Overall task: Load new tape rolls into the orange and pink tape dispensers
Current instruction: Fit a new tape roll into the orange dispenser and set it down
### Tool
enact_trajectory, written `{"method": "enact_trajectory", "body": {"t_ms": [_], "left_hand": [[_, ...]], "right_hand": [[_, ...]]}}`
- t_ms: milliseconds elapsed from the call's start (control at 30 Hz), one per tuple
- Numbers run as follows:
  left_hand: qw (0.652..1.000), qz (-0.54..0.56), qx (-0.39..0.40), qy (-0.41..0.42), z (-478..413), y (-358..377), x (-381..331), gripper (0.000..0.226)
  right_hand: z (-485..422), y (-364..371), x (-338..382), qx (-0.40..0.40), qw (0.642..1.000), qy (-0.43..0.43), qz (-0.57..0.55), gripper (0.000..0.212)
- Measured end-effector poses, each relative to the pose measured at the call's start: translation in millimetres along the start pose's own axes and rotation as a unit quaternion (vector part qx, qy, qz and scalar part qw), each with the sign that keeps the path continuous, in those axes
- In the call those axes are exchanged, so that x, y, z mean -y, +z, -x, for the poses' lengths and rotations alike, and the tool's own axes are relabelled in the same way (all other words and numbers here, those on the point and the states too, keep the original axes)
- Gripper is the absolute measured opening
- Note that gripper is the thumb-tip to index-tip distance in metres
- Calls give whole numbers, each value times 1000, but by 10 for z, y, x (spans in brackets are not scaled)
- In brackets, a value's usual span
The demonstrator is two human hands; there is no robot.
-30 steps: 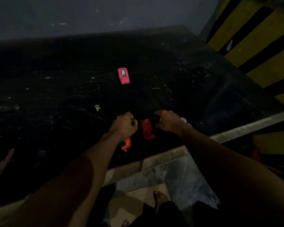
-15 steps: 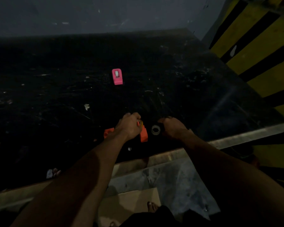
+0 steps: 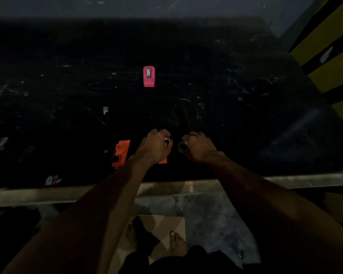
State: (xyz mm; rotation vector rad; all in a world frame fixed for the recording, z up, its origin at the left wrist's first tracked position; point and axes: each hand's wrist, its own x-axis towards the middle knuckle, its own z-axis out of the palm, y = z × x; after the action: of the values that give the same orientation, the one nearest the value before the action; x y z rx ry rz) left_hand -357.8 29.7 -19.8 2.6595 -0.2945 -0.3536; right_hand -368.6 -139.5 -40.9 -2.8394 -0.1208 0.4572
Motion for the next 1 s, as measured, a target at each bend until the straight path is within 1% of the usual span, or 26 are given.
{"method": "enact_trajectory", "body": {"t_ms": [67, 100, 200, 233, 300, 367, 433, 533, 633, 767, 867, 933, 1000], "left_hand": [[1000, -10, 12, 0, -21, 40, -67, 51], [1000, -17, 17, 2, -31, 66, -109, 52], [998, -47, 24, 22, -43, 157, -262, 49], [997, -66, 21, 32, -48, 194, -311, 48], [992, -116, 17, 55, -52, 272, -394, 43], [984, -161, 32, 71, -63, 344, -455, 40], [977, -194, 45, 80, -81, 408, -491, 36], [975, -199, 52, 78, -117, 483, -526, 33], [978, -187, 65, 61, -171, 531, -553, 32], [980, -179, 70, 60, -215, 531, -507, 41], [989, -127, 56, 51, -227, 493, -433, 44], [999, -23, 24, 19, -247, 424, -390, 40], [993, 115, 0, -38, -272, 310, -344, 34]], "right_hand": [[-15, -99, -79, -29, 998, 17, -45, 36], [-20, -140, -131, -38, 997, 30, -61, 37], [-9, -204, -277, -52, 994, 61, -77, 50], [8, -220, -309, -60, 992, 64, -85, 51], [33, -224, -376, -70, 989, 72, -107, 43], [54, -217, -443, -79, 986, 77, -123, 32], [88, -209, -500, -88, 983, 81, -136, 27], [148, -199, -568, -86, 981, 94, -146, 26], [201, -204, -612, -82, 982, 87, -147, 24], [210, -219, -621, -85, 981, 81, -155, 22], [170, -254, -582, -89, 980, 77, -159, 25], [128, -274, -545, -94, 979, 74, -164, 30], [79, -301, -485, -102, 977, 61, -178, 33]]}}
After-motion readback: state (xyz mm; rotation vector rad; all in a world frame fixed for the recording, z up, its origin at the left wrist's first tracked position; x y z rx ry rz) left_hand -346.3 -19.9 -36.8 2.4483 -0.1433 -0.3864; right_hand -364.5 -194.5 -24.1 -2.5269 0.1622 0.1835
